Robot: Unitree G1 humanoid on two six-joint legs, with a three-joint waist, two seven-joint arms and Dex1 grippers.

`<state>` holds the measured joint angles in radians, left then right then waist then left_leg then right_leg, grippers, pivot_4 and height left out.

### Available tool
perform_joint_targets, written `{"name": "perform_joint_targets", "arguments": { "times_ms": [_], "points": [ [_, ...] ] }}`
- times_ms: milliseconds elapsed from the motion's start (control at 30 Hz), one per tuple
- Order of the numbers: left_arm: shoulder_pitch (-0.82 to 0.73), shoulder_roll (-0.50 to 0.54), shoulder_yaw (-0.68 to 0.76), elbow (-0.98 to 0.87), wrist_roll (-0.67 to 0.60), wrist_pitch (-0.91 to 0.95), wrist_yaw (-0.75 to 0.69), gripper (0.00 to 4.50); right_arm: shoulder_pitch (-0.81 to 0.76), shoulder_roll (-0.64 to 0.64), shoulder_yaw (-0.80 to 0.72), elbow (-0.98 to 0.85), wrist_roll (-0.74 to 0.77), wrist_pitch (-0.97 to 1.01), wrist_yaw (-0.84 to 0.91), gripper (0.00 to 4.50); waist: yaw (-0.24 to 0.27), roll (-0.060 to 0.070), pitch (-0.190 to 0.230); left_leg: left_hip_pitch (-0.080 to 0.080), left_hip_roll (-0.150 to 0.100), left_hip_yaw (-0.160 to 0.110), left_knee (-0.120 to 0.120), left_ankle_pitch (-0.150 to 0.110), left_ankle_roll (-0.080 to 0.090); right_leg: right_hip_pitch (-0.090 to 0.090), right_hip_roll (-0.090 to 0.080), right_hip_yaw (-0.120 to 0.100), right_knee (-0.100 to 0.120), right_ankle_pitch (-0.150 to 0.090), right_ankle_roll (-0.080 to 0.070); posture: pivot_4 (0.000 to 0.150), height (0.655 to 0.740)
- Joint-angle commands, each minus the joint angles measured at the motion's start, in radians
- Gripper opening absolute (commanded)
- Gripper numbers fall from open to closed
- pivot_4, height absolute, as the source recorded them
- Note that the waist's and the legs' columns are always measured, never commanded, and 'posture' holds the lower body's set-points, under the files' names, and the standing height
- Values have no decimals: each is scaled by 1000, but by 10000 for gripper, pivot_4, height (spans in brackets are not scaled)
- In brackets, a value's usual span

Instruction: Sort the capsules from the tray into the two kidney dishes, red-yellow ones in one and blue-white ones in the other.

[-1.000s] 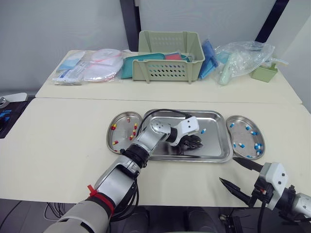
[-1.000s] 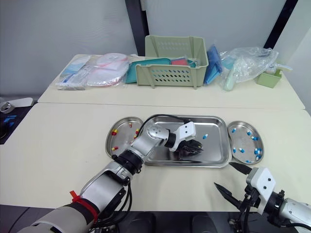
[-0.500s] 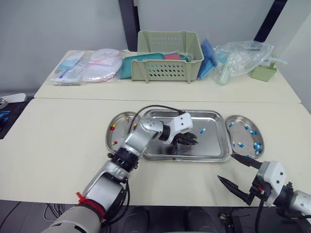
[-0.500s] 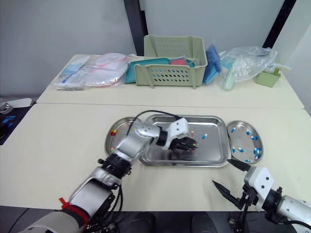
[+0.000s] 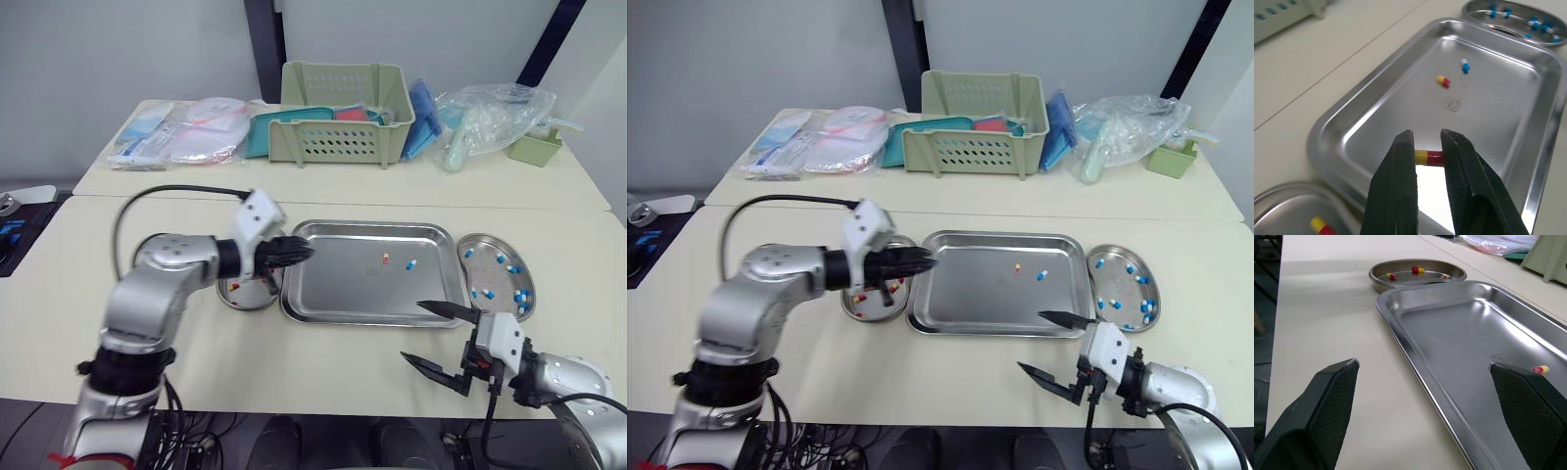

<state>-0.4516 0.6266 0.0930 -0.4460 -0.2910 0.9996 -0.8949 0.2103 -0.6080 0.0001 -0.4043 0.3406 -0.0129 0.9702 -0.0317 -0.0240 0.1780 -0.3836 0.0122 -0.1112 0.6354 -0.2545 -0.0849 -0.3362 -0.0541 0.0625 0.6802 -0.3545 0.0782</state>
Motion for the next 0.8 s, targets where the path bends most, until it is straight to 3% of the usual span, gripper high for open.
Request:
{"name": "perform_joint_targets", "arguments": {
  "times_ms": [33, 400, 800],
  "points": [
    [68, 56, 104, -93, -37, 61, 48, 4276, -38, 15, 27, 33, 13, -47, 32, 45000, 0, 0, 0, 0, 0, 0, 0, 0, 0, 0, 0, 0, 0, 0, 0, 1500, 7400],
    [209, 92, 197, -96, -64, 15, 159, 4276, -120, 43, 69, 97, 8, -77, 37, 45000, 1, 0, 0, 0, 0, 0, 0, 0, 0, 0, 0, 0, 0, 0, 0, 1500, 7400],
    [229, 107, 196, -63, -86, -32, 205, 4276, -135, 59, 76, 79, 9, -72, 12, 45000, 1, 0, 0, 0, 0, 0, 0, 0, 0, 0, 0, 0, 0, 0, 0, 1500, 7400]
  ]
}}
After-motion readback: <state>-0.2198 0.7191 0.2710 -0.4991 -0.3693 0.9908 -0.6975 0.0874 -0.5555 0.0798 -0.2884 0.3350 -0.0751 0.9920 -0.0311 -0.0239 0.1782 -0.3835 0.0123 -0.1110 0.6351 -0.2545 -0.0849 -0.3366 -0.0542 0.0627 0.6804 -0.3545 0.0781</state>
